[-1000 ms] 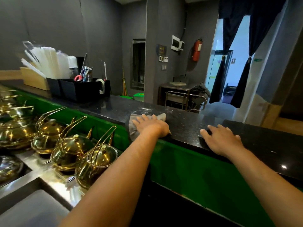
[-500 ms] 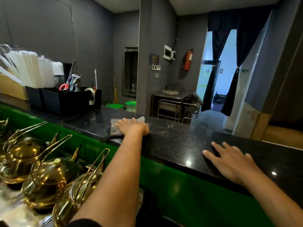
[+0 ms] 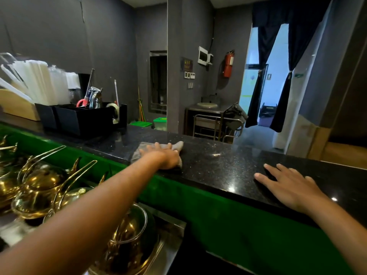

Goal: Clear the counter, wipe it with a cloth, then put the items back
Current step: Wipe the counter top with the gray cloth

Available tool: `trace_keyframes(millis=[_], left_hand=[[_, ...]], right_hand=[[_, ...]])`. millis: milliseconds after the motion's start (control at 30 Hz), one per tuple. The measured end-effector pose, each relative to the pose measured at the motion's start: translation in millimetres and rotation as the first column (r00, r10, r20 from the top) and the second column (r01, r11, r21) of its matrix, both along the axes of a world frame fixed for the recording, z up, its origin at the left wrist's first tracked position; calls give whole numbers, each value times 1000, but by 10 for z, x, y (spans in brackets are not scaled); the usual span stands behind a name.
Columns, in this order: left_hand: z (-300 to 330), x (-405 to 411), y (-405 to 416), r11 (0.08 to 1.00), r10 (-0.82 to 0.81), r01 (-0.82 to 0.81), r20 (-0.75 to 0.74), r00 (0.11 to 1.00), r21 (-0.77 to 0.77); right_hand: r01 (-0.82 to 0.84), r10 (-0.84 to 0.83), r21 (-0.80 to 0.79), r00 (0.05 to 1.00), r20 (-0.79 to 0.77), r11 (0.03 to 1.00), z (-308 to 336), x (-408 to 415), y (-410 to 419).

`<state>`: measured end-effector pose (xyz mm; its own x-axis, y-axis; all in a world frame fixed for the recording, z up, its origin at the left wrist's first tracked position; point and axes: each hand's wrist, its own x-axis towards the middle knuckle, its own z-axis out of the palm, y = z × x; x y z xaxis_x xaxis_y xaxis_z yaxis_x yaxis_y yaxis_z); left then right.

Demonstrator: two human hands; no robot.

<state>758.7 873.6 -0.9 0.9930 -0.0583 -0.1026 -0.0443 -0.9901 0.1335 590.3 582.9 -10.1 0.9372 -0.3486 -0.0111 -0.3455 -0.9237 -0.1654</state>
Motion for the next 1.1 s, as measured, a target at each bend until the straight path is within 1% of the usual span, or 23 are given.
trace_keyframes(millis=[100, 167, 200, 233, 300, 400, 433, 500, 533, 567, 633, 667, 700, 733, 767, 833, 933, 1033, 1100], left_hand=[[86, 135, 161, 1000, -28, 28, 13, 1000, -8], [116, 236, 240, 999, -1, 0, -7, 1000, -51], [72, 359, 279, 999, 3, -3, 4, 1000, -46], [30, 476, 293, 1000, -11, 11, 4, 1000, -1], [-8, 441, 267, 993, -98, 96, 24, 995, 71], [-63, 157, 162, 943, -311, 300, 59, 949, 145], [-82, 169, 200, 939, -329, 319, 72, 942, 129], [-114, 304, 352, 958, -276, 267, 87, 957, 108], [-94, 372, 411, 974, -205, 193, 96, 974, 119], [-77, 487, 450, 990, -99, 89, 96, 990, 106], [-38, 640, 414, 996, 76, -79, 62, 995, 51], [-25, 723, 357, 990, 138, -139, 32, 990, 30], [1, 802, 289, 985, 173, -173, 3, 985, 14], [39, 831, 191, 987, 162, -162, 6, 987, 10], [49, 866, 70, 993, 119, -119, -9, 993, -8], [88, 928, -231, 1000, 14, -14, 5, 1000, -26], [78, 884, -770, 985, -175, 175, -4, 985, 12], [121, 569, -1280, 919, -391, 389, 18, 920, 56], [121, 334, -1483, 867, -496, 494, 27, 868, 64]], right_hand=[[6, -6, 13, 1000, -6, 1000, 20, -5, -4], [-1, 1, 10, 1000, -4, 1000, 15, -18, 5], [0, 0, 7, 1000, -2, 1000, 7, -23, 8], [5, -5, 3, 1000, 3, 1000, 11, -17, 10], [16, -16, -17, 1000, -3, 1000, 8, 11, 10], [21, -21, -21, 1000, -2, 1000, 0, 34, -9], [15, -15, -19, 1000, -2, 1000, -3, 25, -6], [7, -7, -25, 1000, -1, 1000, -4, 7, 5], [6, -6, -24, 1000, 2, 1000, -5, 3, 5], [5, -5, -22, 1000, 8, 1000, -3, 1, 2], [3, -3, -25, 1000, 12, 1000, -10, 3, 1], [1, -1, -25, 1000, 11, 1000, -14, 5, 0], [-2, 2, -23, 1000, 9, 1000, -15, 5, -1], [-4, 4, -21, 1000, 12, 1000, -17, 8, -2], [-5, 5, -17, 1000, 17, 1000, -21, 10, -4], [-4, 4, -3, 1000, 29, 1000, -16, 13, -9], [-5, 5, 2, 999, 33, 1000, -23, 11, -9], [4, -5, 27, 999, 43, 1000, -24, 25, -27], [14, -17, 51, 999, 48, 999, -34, 37, -40]])
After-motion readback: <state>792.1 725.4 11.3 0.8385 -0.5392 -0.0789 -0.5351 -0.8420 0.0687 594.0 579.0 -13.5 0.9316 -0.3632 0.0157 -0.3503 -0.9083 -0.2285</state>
